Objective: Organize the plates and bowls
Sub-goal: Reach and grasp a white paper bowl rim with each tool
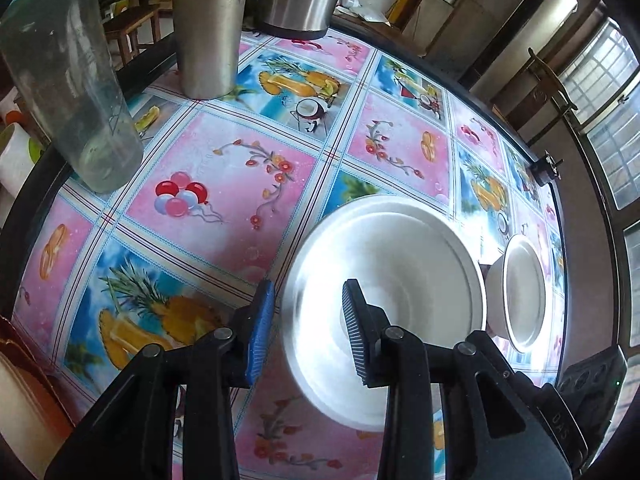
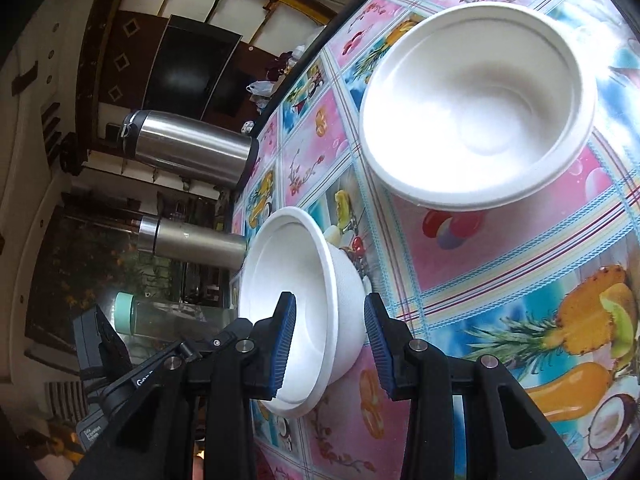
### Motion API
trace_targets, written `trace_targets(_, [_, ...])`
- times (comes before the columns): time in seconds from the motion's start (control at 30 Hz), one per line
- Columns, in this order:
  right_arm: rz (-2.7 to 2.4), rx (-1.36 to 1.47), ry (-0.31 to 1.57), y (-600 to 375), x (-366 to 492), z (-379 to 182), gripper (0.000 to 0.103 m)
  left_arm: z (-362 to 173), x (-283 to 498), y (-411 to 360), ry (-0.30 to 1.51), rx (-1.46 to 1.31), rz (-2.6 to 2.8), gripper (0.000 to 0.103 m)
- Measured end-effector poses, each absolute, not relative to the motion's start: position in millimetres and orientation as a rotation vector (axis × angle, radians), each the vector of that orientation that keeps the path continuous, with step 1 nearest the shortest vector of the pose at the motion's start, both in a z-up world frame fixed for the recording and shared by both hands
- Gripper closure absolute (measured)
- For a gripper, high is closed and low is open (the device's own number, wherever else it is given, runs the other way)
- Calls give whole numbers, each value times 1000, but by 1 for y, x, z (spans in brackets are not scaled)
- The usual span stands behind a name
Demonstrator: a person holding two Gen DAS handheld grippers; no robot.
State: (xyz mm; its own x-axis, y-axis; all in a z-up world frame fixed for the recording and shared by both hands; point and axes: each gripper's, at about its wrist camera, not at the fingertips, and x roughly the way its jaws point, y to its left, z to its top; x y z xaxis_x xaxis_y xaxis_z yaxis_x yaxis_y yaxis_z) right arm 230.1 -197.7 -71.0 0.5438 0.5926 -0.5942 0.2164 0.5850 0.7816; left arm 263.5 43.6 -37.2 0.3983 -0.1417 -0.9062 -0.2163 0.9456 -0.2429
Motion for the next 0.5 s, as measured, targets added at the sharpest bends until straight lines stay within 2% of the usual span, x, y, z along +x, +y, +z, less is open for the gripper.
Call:
trace_targets(0.23, [242,909,1006,-193,231,-70,65,-44,260,43,1168,-370,45,71])
trace_targets(0.5, [211,862,1008,-187,236,-73,80,-53,256,53,1148,-432,30,71])
